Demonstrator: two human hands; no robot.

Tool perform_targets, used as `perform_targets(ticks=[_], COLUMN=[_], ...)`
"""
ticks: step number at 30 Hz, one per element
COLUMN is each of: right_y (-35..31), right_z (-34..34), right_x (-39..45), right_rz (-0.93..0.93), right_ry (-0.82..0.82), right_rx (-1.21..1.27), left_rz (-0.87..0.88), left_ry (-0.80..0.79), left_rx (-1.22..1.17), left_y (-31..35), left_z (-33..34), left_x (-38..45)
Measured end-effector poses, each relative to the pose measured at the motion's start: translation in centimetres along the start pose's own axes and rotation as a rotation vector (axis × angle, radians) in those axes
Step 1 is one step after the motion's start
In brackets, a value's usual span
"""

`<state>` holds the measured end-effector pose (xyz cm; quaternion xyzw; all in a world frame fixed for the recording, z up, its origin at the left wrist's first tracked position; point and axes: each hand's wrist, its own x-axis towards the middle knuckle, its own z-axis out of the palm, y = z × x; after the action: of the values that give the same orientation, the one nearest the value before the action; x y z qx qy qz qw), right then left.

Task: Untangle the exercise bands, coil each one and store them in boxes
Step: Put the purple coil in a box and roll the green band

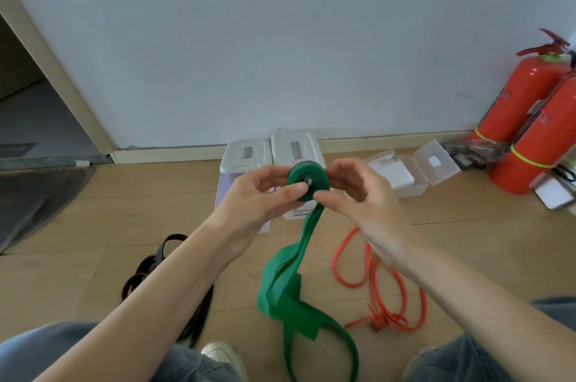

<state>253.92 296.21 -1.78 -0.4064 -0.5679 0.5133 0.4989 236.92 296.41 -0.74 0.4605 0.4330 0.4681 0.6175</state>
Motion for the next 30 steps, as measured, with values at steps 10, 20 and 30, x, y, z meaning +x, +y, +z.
perform_targets(ticks=[10, 20, 30], right_y=[-0.4, -0.6, -0.7], right_z=[-1.1, -0.9, -1.3], right_x=[0.3, 0.5, 0.1], right_rz=[-0.273, -0.010, -0.177], right_ry=[-0.237, 0.015, -0.225], right_rx=[-0.819, -0.120, -0.823], left_rz=[0.082, 0.017, 0.120], left_ry=[-0.132, -0.034, -0.155], left_rx=[0.773, 0.127, 0.892], left_y=[-0.5, 0.5, -0.7], left_z=[-0.8, -0.7, -0.8], left_x=[0.9, 0.3, 0.6])
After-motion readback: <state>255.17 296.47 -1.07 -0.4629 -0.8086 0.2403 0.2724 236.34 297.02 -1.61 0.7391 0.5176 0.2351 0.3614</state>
